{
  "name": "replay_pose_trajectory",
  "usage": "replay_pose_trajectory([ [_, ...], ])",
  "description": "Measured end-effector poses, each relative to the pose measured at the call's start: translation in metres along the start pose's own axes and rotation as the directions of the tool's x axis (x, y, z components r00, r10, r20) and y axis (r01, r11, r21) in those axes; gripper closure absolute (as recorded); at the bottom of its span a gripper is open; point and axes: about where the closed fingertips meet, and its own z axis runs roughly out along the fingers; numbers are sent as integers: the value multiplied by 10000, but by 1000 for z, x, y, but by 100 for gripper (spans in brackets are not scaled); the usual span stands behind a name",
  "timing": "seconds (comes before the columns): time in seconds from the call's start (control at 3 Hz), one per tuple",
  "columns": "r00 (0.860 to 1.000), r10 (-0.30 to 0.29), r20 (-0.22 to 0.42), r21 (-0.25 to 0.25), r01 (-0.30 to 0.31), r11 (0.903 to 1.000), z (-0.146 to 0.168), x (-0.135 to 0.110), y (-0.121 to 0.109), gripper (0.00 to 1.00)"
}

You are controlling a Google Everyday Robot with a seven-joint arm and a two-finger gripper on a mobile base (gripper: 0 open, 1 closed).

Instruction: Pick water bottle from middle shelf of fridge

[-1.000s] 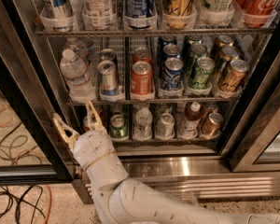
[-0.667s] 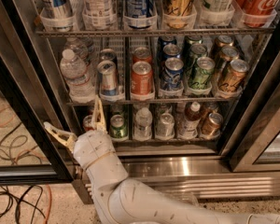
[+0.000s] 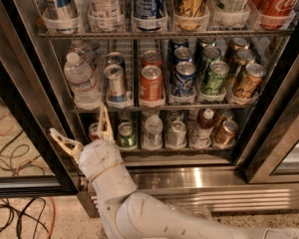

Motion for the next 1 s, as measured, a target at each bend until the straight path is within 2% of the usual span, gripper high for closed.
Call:
replay_pose_trajectory([
  [0.33, 10000, -1, -2, 2, 1, 10000, 0, 0, 0, 26],
  [0.67, 9999, 12, -108, 23, -12, 10000, 8, 4, -2, 34],
  [1.0, 9998, -43, -186, 36, 43, 10000, 18, 6, -6, 24],
])
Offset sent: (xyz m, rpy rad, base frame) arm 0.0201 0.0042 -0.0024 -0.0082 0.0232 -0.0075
